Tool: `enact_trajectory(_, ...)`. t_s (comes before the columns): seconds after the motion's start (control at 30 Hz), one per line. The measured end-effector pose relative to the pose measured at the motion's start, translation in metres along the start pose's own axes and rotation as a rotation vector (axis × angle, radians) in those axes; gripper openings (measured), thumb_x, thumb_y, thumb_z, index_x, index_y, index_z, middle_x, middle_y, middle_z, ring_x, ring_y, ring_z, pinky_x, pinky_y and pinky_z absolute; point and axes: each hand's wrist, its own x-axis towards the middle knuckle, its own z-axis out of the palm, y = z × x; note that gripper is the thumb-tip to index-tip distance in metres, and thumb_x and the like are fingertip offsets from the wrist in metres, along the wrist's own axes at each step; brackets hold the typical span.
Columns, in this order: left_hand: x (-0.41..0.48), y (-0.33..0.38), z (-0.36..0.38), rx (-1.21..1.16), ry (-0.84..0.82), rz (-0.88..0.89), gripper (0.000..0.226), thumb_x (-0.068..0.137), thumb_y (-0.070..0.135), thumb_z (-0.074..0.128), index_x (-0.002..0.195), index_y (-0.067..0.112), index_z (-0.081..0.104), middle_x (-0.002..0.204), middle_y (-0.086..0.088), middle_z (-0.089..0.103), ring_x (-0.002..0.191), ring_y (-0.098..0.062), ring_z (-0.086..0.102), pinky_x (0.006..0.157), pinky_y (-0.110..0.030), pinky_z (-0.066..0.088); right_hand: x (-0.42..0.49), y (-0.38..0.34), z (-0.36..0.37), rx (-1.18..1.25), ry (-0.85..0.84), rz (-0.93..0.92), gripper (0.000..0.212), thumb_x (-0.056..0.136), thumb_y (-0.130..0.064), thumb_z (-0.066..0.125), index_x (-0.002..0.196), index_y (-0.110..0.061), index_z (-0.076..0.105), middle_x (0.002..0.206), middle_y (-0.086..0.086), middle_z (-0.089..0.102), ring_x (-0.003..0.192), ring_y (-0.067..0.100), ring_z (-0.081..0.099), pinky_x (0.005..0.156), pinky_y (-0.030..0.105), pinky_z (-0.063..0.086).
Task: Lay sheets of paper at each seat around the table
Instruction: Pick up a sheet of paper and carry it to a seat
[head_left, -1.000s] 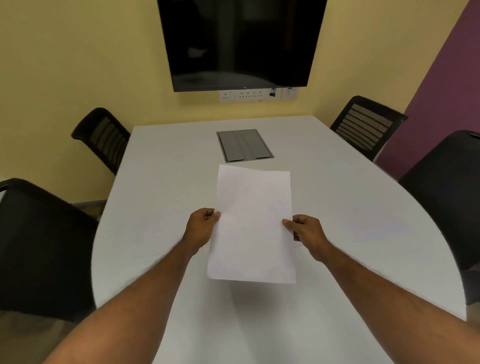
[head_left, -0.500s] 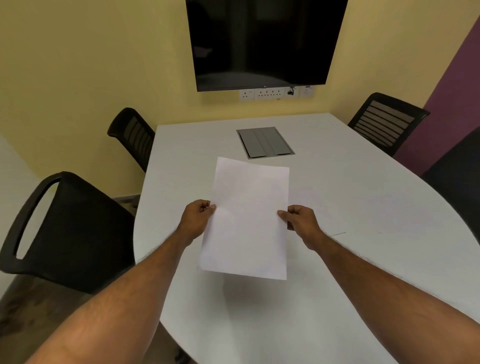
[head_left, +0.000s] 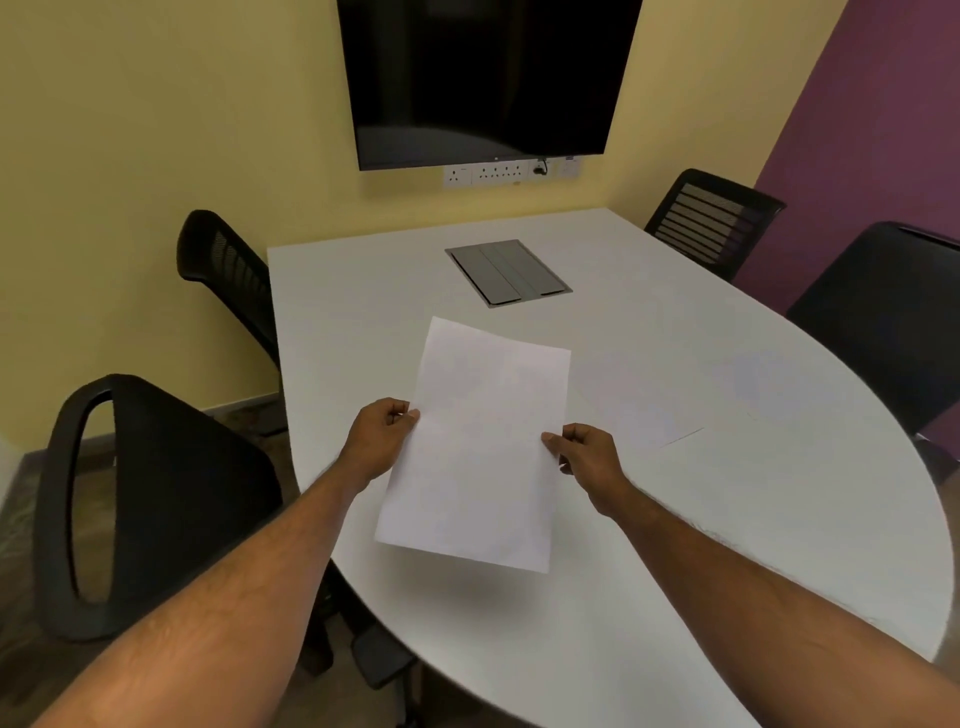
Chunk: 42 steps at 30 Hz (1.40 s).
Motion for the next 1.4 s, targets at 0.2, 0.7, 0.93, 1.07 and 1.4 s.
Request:
enact_trajectory(0.2,0.015,0.0,-0.039,0.134,-0.027,0.043,0.017,0.095,0.027,0.059,0.102,0.012,0.065,0.097,-0.01,0.07,0.091,-0.027,0.065,0.083,-0.04,0.052,0.024,-0.007,0.04,0.026,0.016,-0.016,0.025,0.084,-0.017,0.074,0.065,-0.008,0.06,0.066,0.004,0.056,0.065,0.018,0.053,0.066,0.035,0.048)
enact_trajectory(0.7,0.11,-0.025,-0.163,0.347,-0.01,0.073,0.019,0.097,0.03,0.055,0.105,0.015,0.064,0.096,-0.008,0.068,0.089,-0.024,0.064,0.077,-0.032,0.05,0.07,-0.039,0.177,0.076,0.002,0.005,0.02,0.084,-0.019,0.074,0.072,-0.005,0.065,0.075,0.01,0.062,0.071,0.022,0.057,0.072,0.04,0.05)
enact_trajectory(0.93,0.18,-0.048,-0.222,0.274,-0.129,0.135,0.02,0.094,0.026,0.06,0.109,0.013,0.065,0.099,-0.005,0.067,0.093,-0.025,0.064,0.088,-0.041,0.054,0.054,-0.052,0.253,0.056,0.155,0.024,0.021,0.085,-0.014,0.073,0.07,-0.004,0.061,0.07,0.007,0.058,0.064,0.018,0.054,0.061,0.028,0.047)
enact_trajectory(1.07,0.202,-0.054,-0.26,0.264,-0.217,0.151,0.026,0.094,0.027,0.06,0.112,0.01,0.065,0.106,-0.007,0.069,0.098,-0.027,0.064,0.092,-0.045,0.053,0.041,-0.069,0.3,0.094,0.258,0.036,0.025,0.084,-0.013,0.074,0.065,-0.008,0.057,0.065,0.004,0.053,0.059,0.015,0.05,0.054,0.024,0.044)
enact_trajectory(1.4,0.233,-0.039,-0.313,0.176,-0.314,0.2,0.021,0.096,0.024,0.059,0.111,0.012,0.066,0.104,-0.005,0.069,0.093,-0.022,0.065,0.088,-0.039,0.054,0.026,-0.111,0.356,0.124,0.384,0.0,0.029,0.084,-0.012,0.073,0.06,-0.013,0.057,0.061,-0.004,0.055,0.054,0.009,0.05,0.053,0.02,0.043)
